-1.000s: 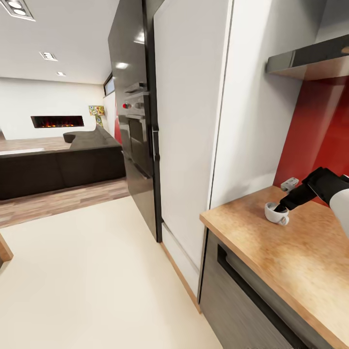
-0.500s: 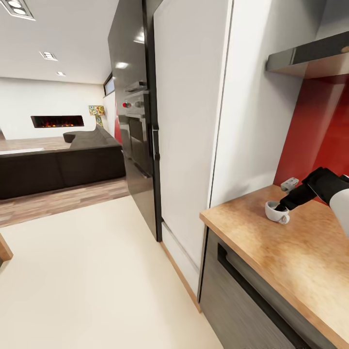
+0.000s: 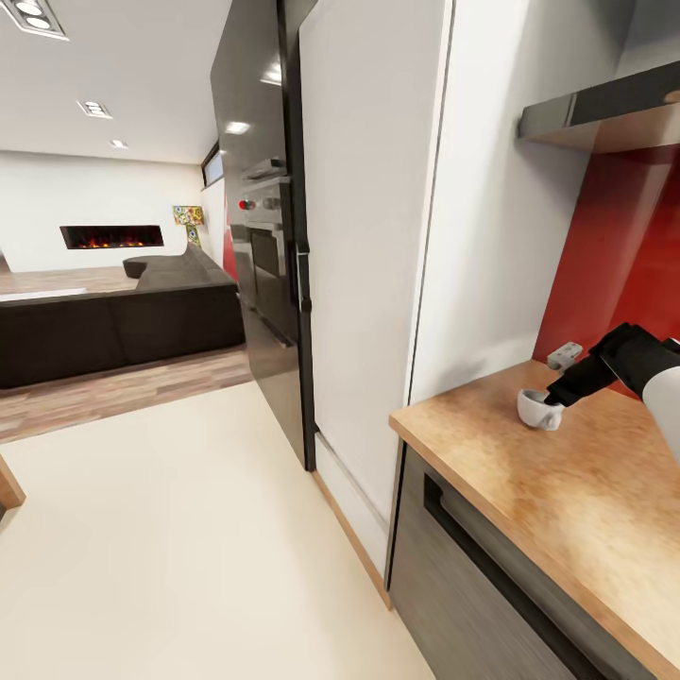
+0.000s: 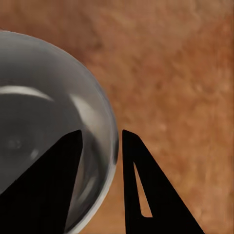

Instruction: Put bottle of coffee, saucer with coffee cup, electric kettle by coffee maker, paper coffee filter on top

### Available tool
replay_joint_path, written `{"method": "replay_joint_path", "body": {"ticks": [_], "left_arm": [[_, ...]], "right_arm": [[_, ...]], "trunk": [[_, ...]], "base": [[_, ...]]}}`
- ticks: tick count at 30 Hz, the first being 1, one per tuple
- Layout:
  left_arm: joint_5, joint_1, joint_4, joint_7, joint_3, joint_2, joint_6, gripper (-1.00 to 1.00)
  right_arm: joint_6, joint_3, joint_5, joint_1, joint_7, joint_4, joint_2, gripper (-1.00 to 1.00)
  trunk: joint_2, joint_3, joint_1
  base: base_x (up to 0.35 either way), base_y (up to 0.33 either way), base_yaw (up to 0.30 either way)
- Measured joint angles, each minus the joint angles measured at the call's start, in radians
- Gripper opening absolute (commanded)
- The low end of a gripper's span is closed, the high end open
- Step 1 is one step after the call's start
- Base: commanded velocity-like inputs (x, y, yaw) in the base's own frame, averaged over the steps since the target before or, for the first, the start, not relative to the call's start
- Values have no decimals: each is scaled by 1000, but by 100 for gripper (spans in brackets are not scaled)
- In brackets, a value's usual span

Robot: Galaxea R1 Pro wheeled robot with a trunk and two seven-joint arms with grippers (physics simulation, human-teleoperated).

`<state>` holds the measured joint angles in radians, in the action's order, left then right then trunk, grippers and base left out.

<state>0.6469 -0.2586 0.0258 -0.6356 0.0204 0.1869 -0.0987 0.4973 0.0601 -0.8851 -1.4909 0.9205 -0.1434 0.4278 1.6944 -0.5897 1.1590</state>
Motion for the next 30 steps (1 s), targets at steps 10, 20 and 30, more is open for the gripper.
{"method": "replay_joint_path", "body": {"ticks": [10,20,30], "left_arm": [[0,0,0,1,0,0,0,100],[0,0,0,1,0,0,-1,100],[0,0,0,1,0,0,-1,100]], "right_arm": [[-1,0,-1,0,0,0,0,-100],[6,-4,8,0,2,17,0,-100],[11,-2,8,0,2,5,-2,-100]], "trunk": [[0,0,0],[-63,28,-34],[-133,59,-73]], "base": [[0,0,0],[0,0,0],[0,0,0]]}}
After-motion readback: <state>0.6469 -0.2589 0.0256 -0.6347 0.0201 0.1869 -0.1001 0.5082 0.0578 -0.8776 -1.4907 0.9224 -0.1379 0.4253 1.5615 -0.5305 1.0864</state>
